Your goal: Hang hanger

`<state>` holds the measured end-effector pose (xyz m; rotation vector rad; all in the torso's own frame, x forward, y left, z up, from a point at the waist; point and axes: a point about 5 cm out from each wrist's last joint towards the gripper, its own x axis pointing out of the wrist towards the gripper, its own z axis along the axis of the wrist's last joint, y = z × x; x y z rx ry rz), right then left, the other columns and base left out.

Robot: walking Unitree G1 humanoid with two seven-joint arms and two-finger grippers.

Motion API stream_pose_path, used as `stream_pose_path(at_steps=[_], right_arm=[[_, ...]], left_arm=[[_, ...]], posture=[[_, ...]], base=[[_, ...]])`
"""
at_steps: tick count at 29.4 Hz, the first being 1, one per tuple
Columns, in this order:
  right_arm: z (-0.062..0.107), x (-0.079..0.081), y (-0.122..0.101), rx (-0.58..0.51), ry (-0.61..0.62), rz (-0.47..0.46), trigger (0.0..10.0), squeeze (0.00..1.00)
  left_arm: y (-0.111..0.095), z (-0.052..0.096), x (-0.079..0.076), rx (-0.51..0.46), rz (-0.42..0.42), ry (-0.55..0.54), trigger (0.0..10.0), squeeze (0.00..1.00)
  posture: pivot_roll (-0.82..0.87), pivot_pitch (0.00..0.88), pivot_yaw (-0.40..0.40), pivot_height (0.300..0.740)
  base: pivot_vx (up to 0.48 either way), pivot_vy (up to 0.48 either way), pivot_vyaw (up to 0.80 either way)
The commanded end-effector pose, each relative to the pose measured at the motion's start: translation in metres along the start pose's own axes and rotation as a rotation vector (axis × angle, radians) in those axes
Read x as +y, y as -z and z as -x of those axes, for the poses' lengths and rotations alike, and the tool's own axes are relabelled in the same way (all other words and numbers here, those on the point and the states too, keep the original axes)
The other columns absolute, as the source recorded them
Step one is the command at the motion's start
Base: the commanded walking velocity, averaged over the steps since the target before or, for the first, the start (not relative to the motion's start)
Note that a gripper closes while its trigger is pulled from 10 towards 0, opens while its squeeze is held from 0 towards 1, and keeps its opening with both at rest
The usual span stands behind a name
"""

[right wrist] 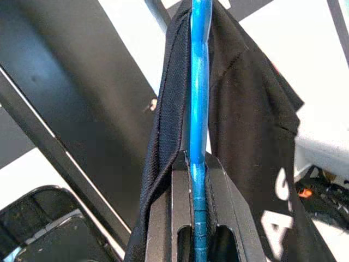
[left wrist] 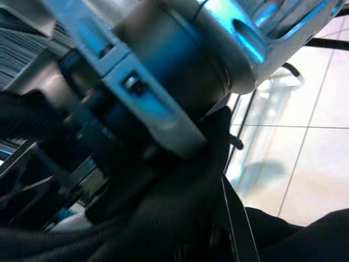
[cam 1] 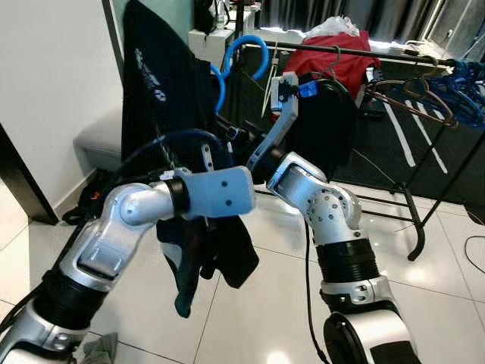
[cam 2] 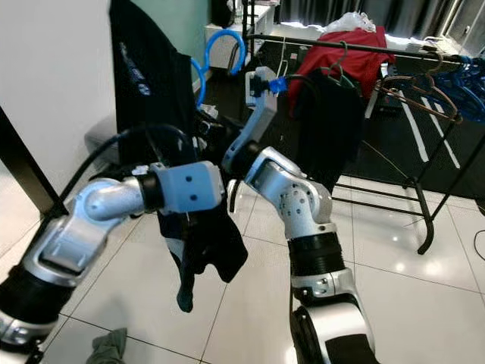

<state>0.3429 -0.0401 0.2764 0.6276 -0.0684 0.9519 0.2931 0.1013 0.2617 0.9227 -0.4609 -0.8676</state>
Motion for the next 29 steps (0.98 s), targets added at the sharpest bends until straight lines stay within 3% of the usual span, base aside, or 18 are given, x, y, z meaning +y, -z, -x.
stream_pose_path(at_steps=[1,3,4,5,9,10,13,14,15,16,19,20,21,22,23,25,29], right_arm=[[0.009,-0.013,-0.008,-0.044,0.059,0.034,10.0,0.0],[0.015,-0.014,-0.019,-0.092,0.062,0.16,10.0,0.0],[0.015,-0.014,-0.019,-0.092,0.062,0.16,10.0,0.0],[0.018,-0.016,-0.027,-0.122,0.068,0.218,10.0,0.0],[0.02,-0.017,-0.033,-0.14,0.077,0.248,10.0,0.0],[0.022,-0.02,-0.042,-0.172,0.095,0.279,10.0,0.0],[0.022,-0.02,-0.042,-0.172,0.095,0.279,10.0,0.0],[0.026,-0.022,-0.052,-0.202,0.109,0.313,10.0,0.0],[0.026,-0.022,-0.052,-0.202,0.109,0.313,10.0,0.0],[0.03,-0.023,-0.063,-0.226,0.1,0.344,10.0,0.0],[0.03,-0.023,-0.063,-0.226,0.1,0.344,10.0,0.0],[0.034,-0.024,-0.072,-0.243,0.088,0.367,10.0,0.0],[0.034,-0.024,-0.072,-0.243,0.088,0.367,10.0,0.0],[0.04,-0.024,-0.082,-0.273,0.05,0.364,10.0,0.0],[0.04,-0.024,-0.082,-0.273,0.05,0.364,10.0,0.0],[0.051,-0.023,-0.093,-0.311,-0.034,0.343,10.0,0.0],[0.055,-0.022,-0.095,-0.318,-0.061,0.337,10.0,0.0]], left_arm=[[0.014,0.024,0.034,0.103,-0.023,-0.149,10.0,0.0],[0.014,0.033,0.03,0.113,-0.013,-0.095,10.0,0.0],[0.014,0.033,0.03,0.113,-0.013,-0.095,10.0,0.0],[0.012,0.034,0.021,0.1,0.025,-0.05,10.0,0.0],[0.011,0.034,0.015,0.089,0.051,-0.023,10.0,0.0],[0.007,0.032,0.002,0.056,0.116,0.035,10.0,0.0],[0.007,0.032,0.002,0.056,0.116,0.035,10.0,0.0],[0.0,0.029,-0.012,0.001,0.218,0.093,10.0,1.0],[0.0,0.029,-0.012,0.001,0.218,0.093,10.0,1.0],[-0.012,0.028,-0.022,-0.077,0.329,0.147,10.0,1.0],[-0.012,0.028,-0.022,-0.077,0.329,0.147,10.0,1.0],[-0.022,0.03,-0.029,-0.138,0.41,0.201,10.0,1.0],[-0.022,0.03,-0.029,-0.138,0.41,0.201,10.0,1.0],[-0.033,0.037,-0.03,-0.211,0.474,0.258,10.0,1.0],[-0.033,0.037,-0.03,-0.211,0.474,0.258,10.0,1.0],[-0.048,0.05,-0.021,-0.321,0.521,0.293,10.0,1.0],[-0.052,0.054,-0.017,-0.351,0.527,0.288,10.0,1.0]], posture=[[0.01,0.0,-0.044,0.74],[0.02,0.0,-0.046,0.74],[0.02,0.0,-0.046,0.74],[0.02,0.0,-0.045,0.74],[0.02,0.0,-0.045,0.74],[0.02,0.0,-0.047,0.74],[0.02,0.0,-0.047,0.74],[0.02,0.0,-0.045,0.74],[0.02,0.0,-0.045,0.74],[0.02,0.0,-0.045,0.74],[0.02,0.0,-0.045,0.74],[0.03,0.0,-0.044,0.74],[0.03,0.0,-0.044,0.74],[0.03,0.0,-0.036,0.74],[0.03,0.0,-0.036,0.74],[0.04,0.0,-0.036,0.74],[0.04,0.0,-0.036,0.74]], base=[[0.0,0.0,0.0],[0.0,0.0,0.0],[0.0,0.0,0.0],[0.0,0.0,0.0],[0.0,0.0,0.0],[0.0,0.0,0.0],[0.0,0.0,0.0],[0.0,0.0,0.0],[0.0,0.0,0.0],[0.0,0.0,0.0],[0.0,0.0,0.0],[0.0,0.0,0.0],[0.0,0.0,0.0],[0.0,0.0,0.0],[0.0,0.0,0.0],[0.0,0.0,0.0],[0.0,0.0,0.0]])
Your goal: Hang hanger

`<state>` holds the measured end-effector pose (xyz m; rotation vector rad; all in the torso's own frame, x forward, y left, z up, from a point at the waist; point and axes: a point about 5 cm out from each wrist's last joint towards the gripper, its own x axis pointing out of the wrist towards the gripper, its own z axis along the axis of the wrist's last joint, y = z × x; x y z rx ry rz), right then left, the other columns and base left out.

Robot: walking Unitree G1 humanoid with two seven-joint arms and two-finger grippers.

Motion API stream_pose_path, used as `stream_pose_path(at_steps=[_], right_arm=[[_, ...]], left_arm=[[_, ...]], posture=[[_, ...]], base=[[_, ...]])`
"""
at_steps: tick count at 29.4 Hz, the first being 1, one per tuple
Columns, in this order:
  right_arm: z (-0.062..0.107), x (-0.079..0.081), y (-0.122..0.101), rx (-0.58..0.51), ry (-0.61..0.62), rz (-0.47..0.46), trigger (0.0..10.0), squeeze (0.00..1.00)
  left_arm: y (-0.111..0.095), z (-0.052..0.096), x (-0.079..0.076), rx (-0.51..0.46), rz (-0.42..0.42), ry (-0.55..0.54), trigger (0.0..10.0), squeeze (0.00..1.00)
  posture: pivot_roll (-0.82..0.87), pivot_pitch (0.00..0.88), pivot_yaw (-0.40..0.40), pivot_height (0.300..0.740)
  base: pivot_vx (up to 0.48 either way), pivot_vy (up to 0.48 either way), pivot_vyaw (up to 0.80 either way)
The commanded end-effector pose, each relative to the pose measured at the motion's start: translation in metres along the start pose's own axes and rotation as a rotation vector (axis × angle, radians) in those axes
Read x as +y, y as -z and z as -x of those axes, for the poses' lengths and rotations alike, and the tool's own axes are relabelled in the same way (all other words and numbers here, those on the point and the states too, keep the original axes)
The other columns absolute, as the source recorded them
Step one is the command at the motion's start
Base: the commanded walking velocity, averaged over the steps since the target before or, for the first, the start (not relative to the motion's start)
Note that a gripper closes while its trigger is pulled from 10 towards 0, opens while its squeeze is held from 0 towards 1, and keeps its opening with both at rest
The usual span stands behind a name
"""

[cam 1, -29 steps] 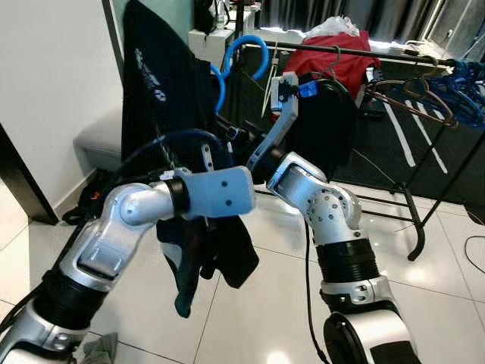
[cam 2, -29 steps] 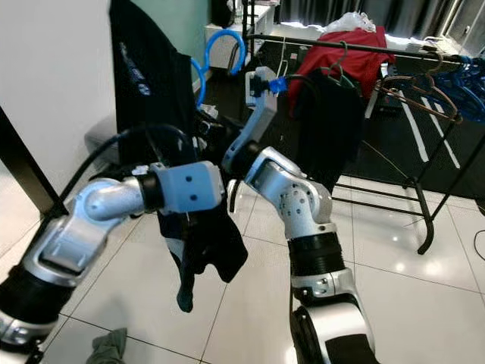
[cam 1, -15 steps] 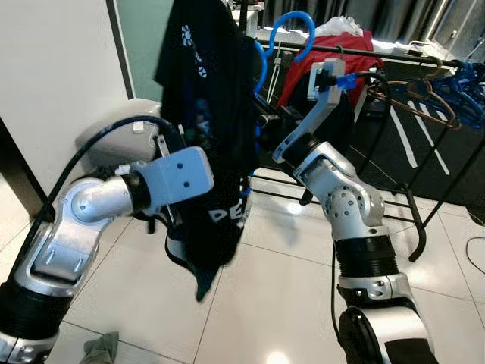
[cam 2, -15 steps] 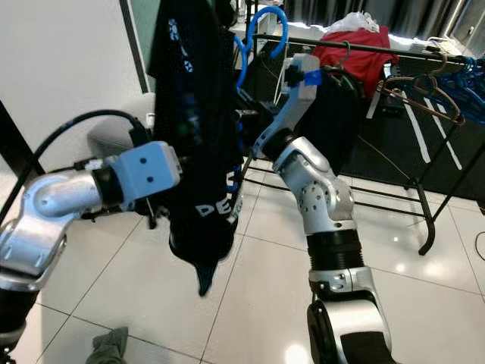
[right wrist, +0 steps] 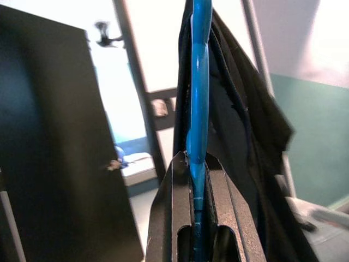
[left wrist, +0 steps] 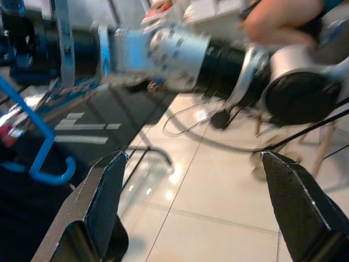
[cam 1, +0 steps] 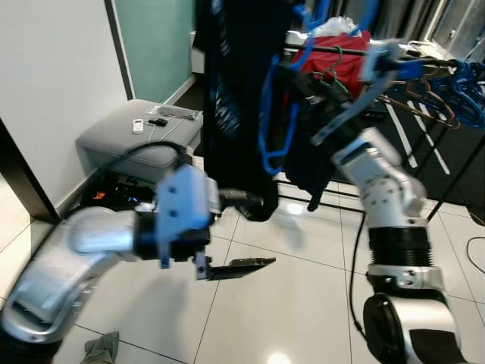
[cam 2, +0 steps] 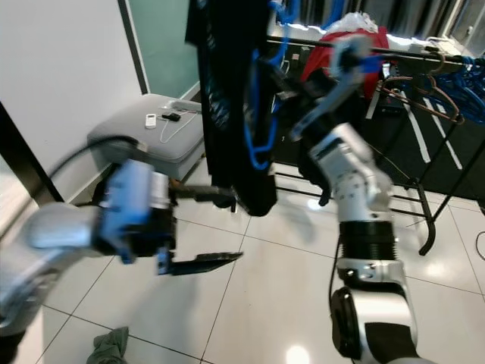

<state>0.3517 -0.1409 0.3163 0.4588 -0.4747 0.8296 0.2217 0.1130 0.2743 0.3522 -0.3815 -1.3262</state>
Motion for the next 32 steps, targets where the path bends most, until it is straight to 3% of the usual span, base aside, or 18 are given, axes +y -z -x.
stream_pose_path(at_steps=[1,2,3,4,5,6,11,12,14,15,17,19,23,26,32], right_arm=[[0.006,0.006,-0.013,-0.029,-0.128,-0.031,10.0,0.0],[0.006,0.006,-0.013,-0.029,-0.128,-0.031,10.0,0.0],[0.023,0.009,-0.02,-0.019,-0.241,-0.067,10.0,0.0],[0.023,0.009,-0.02,-0.019,-0.241,-0.067,10.0,0.0],[0.041,0.013,-0.026,-0.008,-0.345,-0.113,10.0,0.0],[0.057,0.017,-0.031,0.006,-0.42,-0.164,10.0,0.0],[0.057,0.017,-0.031,0.006,-0.42,-0.164,10.0,0.0],[0.069,0.021,-0.029,0.04,-0.458,-0.196,10.0,0.0],[0.069,0.021,-0.029,0.04,-0.458,-0.196,10.0,0.0],[0.077,0.024,-0.027,0.068,-0.469,-0.22,10.0,0.0],[0.077,0.024,-0.027,0.068,-0.469,-0.22,10.0,0.0],[0.086,0.024,-0.024,0.087,-0.45,-0.226,10.0,0.0],[0.088,0.021,-0.023,0.072,-0.445,-0.227,10.0,0.0],[0.085,0.02,-0.02,0.068,-0.446,-0.231,10.0,0.0],[0.084,0.018,-0.021,0.072,-0.43,-0.228,10.0,0.0]], left_arm=[[-0.016,0.005,0.011,-0.065,-0.039,-0.055,10.0,1.0],[-0.016,0.005,0.011,-0.065,-0.039,-0.055,10.0,1.0],[-0.031,0.011,0.032,-0.145,-0.1,-0.209,10.0,1.0],[-0.031,0.011,0.032,-0.145,-0.1,-0.209,10.0,1.0],[-0.046,0.018,0.054,-0.233,-0.144,-0.395,10.0,0.0],[-0.058,0.027,0.073,-0.359,-0.121,-0.594,10.0,0.0],[-0.058,0.027,0.073,-0.359,-0.121,-0.594,10.0,0.0],[-0.058,0.031,0.086,-0.438,-0.064,-0.757,10.0,0.0],[-0.058,0.031,0.086,-0.438,-0.064,-0.757,10.0,0.0],[-0.052,0.032,0.094,-0.449,-0.013,-0.88,10.0,0.0],[-0.052,0.032,0.094,-0.449,-0.013,-0.88,10.0,0.0],[-0.039,0.031,0.101,-0.389,0.022,-1.042,10.0,0.0],[-0.029,0.032,0.101,-0.296,0.019,-1.163,10.0,0.0],[-0.026,0.029,0.098,-0.234,-0.039,-1.189,10.0,0.0],[-0.026,0.027,0.096,-0.207,-0.079,-1.211,10.0,0.0]], posture=[[0.04,0.0,-0.042,0.74],[0.04,0.0,-0.042,0.74],[0.05,0.0,-0.045,0.74],[0.05,0.0,-0.045,0.74],[0.05,0.0,-0.045,0.74],[0.03,0.0,-0.042,0.74],[0.03,0.0,-0.042,0.74],[0.02,0.0,-0.036,0.74],[0.02,0.0,-0.036,0.74],[0.02,0.0,-0.034,0.74],[0.02,0.0,-0.034,0.74],[0.01,0.0,-0.027,0.74],[0.02,0.0,-0.034,0.74],[0.03,0.0,-0.038,0.74],[0.03,0.0,-0.042,0.74]], base=[[0.0,0.0,0.0],[0.0,0.0,0.0],[0.0,0.0,0.0],[0.0,0.0,0.0],[0.0,0.0,0.0],[0.0,0.0,0.0],[0.0,0.0,0.0],[0.0,0.0,0.0],[0.0,0.0,0.0],[0.0,0.0,0.0],[0.0,0.0,0.0],[0.0,0.0,0.0],[0.0,0.0,0.0],[0.0,0.0,0.0],[0.0,0.0,0.0]])
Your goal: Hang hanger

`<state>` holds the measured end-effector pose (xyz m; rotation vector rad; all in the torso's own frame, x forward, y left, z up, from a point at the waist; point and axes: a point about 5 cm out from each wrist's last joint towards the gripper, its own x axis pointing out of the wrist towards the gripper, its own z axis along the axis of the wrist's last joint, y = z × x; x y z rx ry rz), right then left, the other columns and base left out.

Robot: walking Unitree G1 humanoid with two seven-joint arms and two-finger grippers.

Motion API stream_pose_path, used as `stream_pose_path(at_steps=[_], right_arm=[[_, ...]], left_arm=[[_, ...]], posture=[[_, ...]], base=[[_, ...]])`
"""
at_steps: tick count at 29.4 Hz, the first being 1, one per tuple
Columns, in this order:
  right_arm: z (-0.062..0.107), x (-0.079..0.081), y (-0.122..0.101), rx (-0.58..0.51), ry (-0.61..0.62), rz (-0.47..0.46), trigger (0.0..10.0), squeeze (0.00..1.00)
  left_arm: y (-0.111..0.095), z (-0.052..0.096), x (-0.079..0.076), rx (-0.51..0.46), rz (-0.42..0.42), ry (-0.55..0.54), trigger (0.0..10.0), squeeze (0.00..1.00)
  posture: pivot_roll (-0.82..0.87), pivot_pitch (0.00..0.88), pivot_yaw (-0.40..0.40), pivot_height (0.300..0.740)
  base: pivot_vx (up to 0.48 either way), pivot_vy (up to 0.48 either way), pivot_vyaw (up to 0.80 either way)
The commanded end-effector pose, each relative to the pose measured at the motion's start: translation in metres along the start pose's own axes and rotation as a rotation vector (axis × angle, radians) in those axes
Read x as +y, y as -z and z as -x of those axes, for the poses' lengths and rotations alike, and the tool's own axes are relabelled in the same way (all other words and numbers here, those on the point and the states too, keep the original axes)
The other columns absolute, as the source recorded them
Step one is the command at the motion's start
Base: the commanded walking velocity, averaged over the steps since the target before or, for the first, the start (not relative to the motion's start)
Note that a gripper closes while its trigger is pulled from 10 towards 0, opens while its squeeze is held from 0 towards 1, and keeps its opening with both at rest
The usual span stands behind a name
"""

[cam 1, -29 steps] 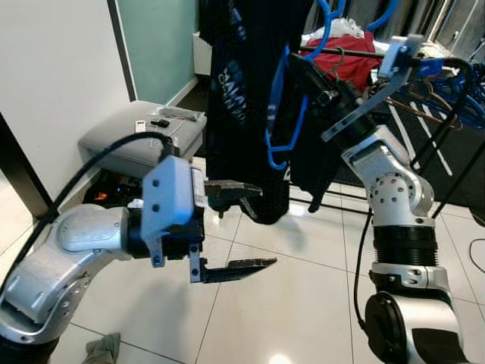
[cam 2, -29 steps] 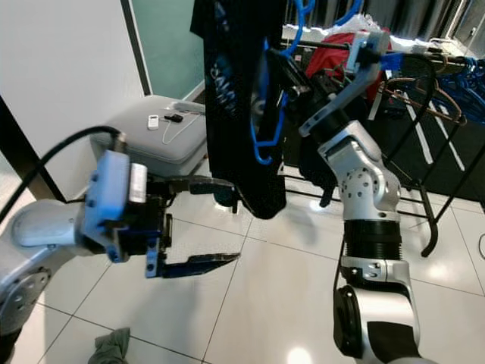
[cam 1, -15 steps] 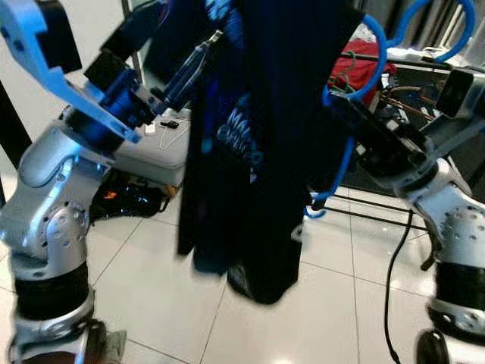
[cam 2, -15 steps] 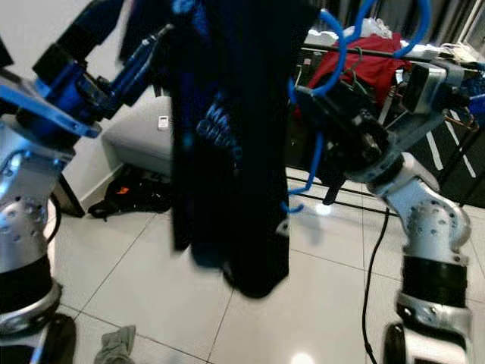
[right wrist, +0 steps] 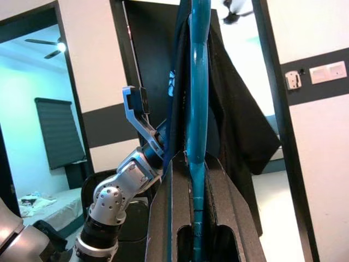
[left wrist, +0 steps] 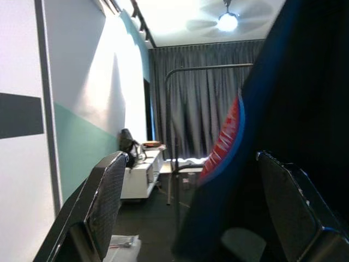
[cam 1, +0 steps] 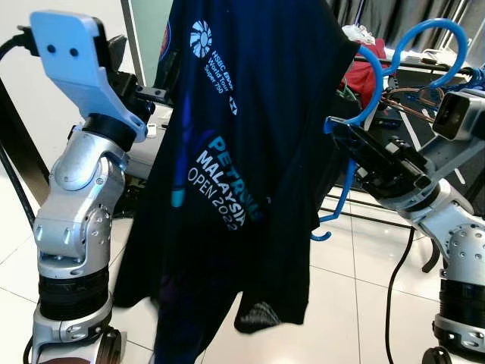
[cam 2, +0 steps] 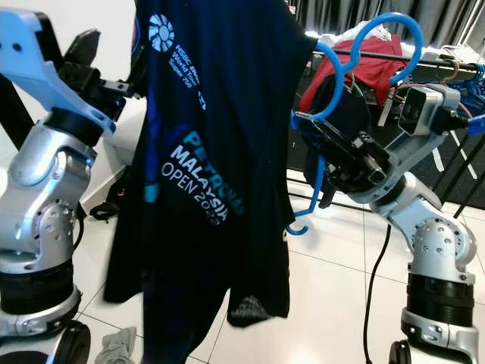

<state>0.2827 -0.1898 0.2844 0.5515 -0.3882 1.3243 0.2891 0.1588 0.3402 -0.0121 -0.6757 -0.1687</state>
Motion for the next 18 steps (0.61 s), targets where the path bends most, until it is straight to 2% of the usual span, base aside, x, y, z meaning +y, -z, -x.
stream_pose_path(at_steps=[1,5,7,10,14,18], right_arm=[[-0.001,-0.003,-0.005,-0.013,0.021,0.039,10.0,0.0],[0.001,-0.006,-0.006,-0.011,0.066,0.063,10.0,0.0],[0.003,-0.014,-0.008,-0.027,0.129,0.089,10.0,0.0],[0.003,-0.015,-0.008,-0.032,0.134,0.09,10.0,0.0],[0.002,-0.014,-0.01,-0.032,0.122,0.089,10.0,0.0],[0.002,-0.014,-0.01,-0.032,0.119,0.088,10.0,0.0]], left_arm=[[-0.001,0.002,0.001,0.0,-0.03,-0.025,10.0,0.0],[-0.002,0.003,0.004,-0.005,-0.04,-0.047,10.0,0.0],[-0.006,0.005,0.008,-0.017,-0.033,-0.083,10.0,0.0],[-0.006,0.005,0.008,-0.017,-0.033,-0.089,10.0,0.0],[-0.011,0.009,0.0,-0.055,0.119,-0.017,10.0,0.0],[-0.012,0.009,-0.002,-0.06,0.134,0.0,10.0,0.0]], posture=[[0.03,0.0,-0.042,0.74],[0.03,0.0,-0.04,0.74],[0.03,0.0,-0.037,0.74],[0.03,0.0,-0.037,0.74],[0.03,0.0,-0.034,0.74],[0.03,0.0,-0.034,0.74]], base=[[0.0,0.0,0.0],[0.0,0.0,0.0],[0.0,0.0,0.0],[0.0,0.0,0.0],[0.0,0.0,0.0],[0.0,0.0,0.0]])
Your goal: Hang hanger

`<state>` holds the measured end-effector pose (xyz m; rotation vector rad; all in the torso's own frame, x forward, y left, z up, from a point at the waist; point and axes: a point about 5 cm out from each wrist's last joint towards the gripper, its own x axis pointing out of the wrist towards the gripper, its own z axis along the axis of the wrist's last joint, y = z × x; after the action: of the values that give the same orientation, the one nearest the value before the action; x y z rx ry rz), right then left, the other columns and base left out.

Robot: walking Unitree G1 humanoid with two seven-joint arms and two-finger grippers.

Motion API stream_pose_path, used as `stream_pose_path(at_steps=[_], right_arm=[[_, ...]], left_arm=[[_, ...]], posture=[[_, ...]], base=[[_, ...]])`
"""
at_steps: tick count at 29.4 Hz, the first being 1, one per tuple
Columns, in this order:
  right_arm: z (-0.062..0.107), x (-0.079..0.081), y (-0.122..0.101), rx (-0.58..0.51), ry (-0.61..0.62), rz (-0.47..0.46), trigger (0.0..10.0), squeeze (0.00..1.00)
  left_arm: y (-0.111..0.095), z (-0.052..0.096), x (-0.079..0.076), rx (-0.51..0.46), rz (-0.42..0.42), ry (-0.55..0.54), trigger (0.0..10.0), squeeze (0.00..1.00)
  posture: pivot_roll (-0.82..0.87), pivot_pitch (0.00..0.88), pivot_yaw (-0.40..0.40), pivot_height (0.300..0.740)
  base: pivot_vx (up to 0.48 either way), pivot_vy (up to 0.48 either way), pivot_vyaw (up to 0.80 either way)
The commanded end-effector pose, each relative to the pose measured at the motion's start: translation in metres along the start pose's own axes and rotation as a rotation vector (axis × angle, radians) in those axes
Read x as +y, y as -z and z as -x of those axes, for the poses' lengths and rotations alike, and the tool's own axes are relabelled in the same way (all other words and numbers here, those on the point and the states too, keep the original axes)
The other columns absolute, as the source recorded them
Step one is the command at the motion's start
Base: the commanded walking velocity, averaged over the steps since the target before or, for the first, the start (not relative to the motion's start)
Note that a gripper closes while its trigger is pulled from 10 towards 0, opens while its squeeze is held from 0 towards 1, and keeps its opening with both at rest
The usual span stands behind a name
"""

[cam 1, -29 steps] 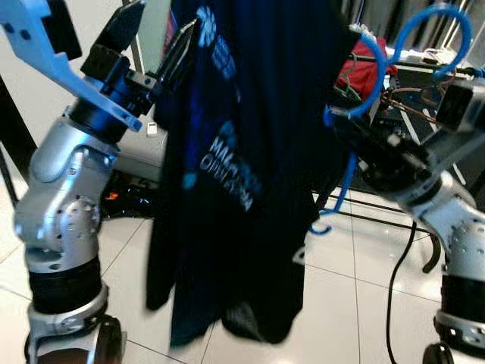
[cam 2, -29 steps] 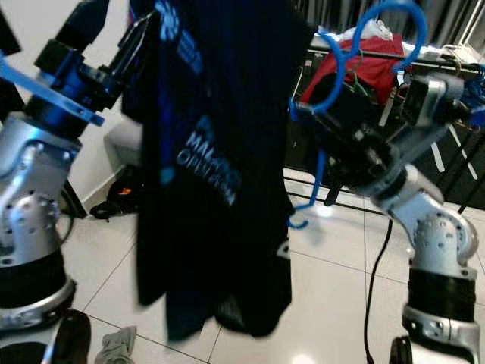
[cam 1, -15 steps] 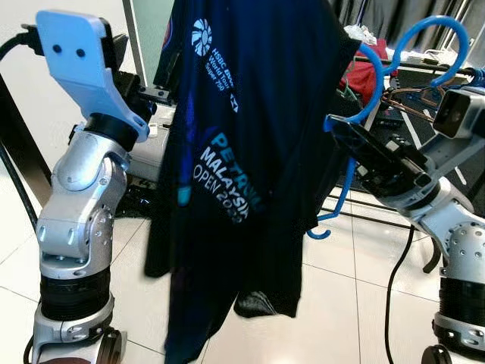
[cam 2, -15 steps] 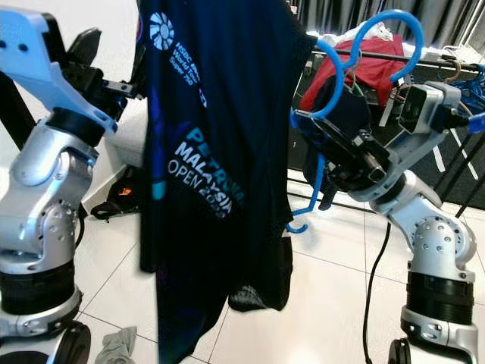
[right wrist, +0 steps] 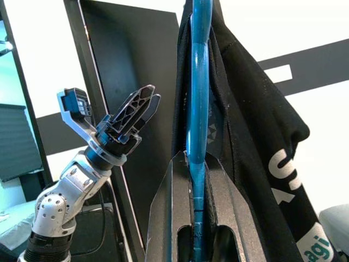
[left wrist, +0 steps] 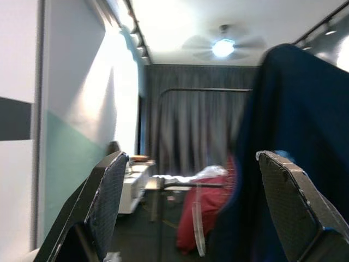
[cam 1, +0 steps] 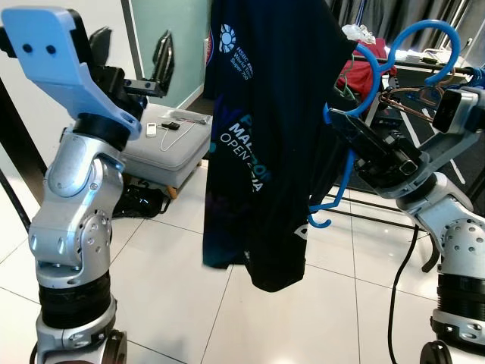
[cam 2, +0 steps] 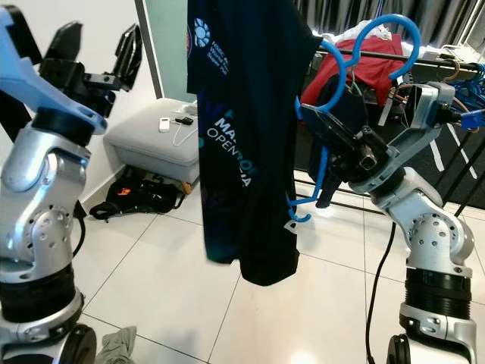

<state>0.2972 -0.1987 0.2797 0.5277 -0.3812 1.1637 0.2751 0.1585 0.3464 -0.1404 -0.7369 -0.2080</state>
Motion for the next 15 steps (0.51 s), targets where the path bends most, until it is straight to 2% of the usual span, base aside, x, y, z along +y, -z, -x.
stream_pose_path(at_steps=[1,2,4,5,9,10,12,14,15], right_arm=[[-0.004,0.003,-0.008,-0.028,-0.031,0.029,10.0,0.0],[-0.005,0.003,-0.008,-0.027,-0.036,0.026,10.0,0.0],[-0.005,0.003,-0.008,-0.027,-0.036,0.026,10.0,0.0],[-0.006,0.006,-0.007,-0.022,-0.053,0.022,10.0,0.0],[-0.006,0.006,-0.007,-0.022,-0.053,0.022,10.0,0.0],[-0.008,0.009,-0.007,-0.018,-0.069,0.018,10.0,0.0],[-0.008,0.009,-0.007,-0.018,-0.069,0.018,10.0,0.0],[-0.009,0.015,-0.006,-0.014,-0.102,0.009,10.0,0.0],[-0.009,0.015,-0.006,-0.014,-0.102,0.009,10.0,0.0]], left_arm=[[0.002,0.002,0.0,0.013,0.008,0.002,10.0,0.0],[0.002,0.003,-0.005,0.015,0.032,0.029,10.0,0.0],[0.002,0.003,-0.005,0.015,0.032,0.029,10.0,0.0],[0.006,0.004,-0.016,0.023,0.067,0.086,10.0,0.0],[0.006,0.004,-0.016,0.023,0.067,0.086,10.0,0.0],[0.008,0.004,-0.026,0.028,0.1,0.141,10.0,0.0],[0.008,0.004,-0.026,0.028,0.1,0.141,10.0,0.0],[0.01,0.004,-0.036,0.031,0.142,0.211,10.0,0.0],[0.01,0.004,-0.036,0.031,0.142,0.211,10.0,0.0]], posture=[[0.03,0.0,-0.034,0.74],[0.03,0.0,-0.034,0.74],[0.03,0.0,-0.034,0.74],[0.03,0.0,-0.032,0.74],[0.03,0.0,-0.032,0.74],[0.02,0.0,-0.03,0.74],[0.02,0.0,-0.03,0.74],[0.02,0.0,-0.027,0.74],[0.02,0.0,-0.027,0.74]], base=[[0.0,0.0,0.0],[0.0,0.0,0.0],[0.0,0.0,0.0],[0.0,0.0,0.0],[0.0,0.0,0.0],[0.0,0.0,0.0],[0.0,0.0,0.0],[0.0,0.0,0.0],[0.0,0.0,0.0]])
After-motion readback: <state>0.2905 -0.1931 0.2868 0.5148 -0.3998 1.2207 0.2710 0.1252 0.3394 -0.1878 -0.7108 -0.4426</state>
